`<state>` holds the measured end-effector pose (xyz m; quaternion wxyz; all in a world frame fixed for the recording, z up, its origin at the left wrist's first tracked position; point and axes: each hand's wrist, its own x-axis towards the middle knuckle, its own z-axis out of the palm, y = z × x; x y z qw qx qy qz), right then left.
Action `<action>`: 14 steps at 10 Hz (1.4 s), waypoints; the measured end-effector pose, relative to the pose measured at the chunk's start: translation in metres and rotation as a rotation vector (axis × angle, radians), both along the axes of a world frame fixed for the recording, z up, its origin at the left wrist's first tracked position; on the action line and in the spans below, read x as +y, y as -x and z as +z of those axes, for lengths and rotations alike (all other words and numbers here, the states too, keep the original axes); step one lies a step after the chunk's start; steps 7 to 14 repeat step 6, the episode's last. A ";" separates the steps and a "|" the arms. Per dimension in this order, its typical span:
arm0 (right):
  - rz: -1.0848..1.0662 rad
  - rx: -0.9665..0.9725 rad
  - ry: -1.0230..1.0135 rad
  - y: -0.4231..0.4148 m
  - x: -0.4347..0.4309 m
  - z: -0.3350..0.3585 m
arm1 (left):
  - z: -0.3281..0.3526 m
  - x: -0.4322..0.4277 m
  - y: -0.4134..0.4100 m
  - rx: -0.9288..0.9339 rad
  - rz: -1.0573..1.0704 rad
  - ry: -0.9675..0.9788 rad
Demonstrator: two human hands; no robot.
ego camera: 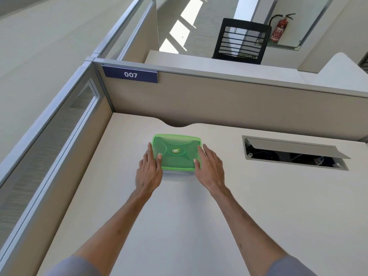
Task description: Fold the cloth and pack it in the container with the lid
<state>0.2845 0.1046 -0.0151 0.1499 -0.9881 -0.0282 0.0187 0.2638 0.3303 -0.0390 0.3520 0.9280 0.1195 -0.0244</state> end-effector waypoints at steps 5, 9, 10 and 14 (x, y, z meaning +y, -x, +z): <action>0.013 0.015 0.058 0.009 -0.004 0.011 | 0.028 -0.004 0.001 0.048 -0.079 -0.288; -0.016 -0.110 0.037 0.009 -0.014 0.023 | 0.044 -0.029 0.000 -0.164 -0.135 -0.348; -0.016 -0.110 0.037 0.009 -0.014 0.023 | 0.044 -0.029 0.000 -0.164 -0.135 -0.348; -0.016 -0.110 0.037 0.009 -0.014 0.023 | 0.044 -0.029 0.000 -0.164 -0.135 -0.348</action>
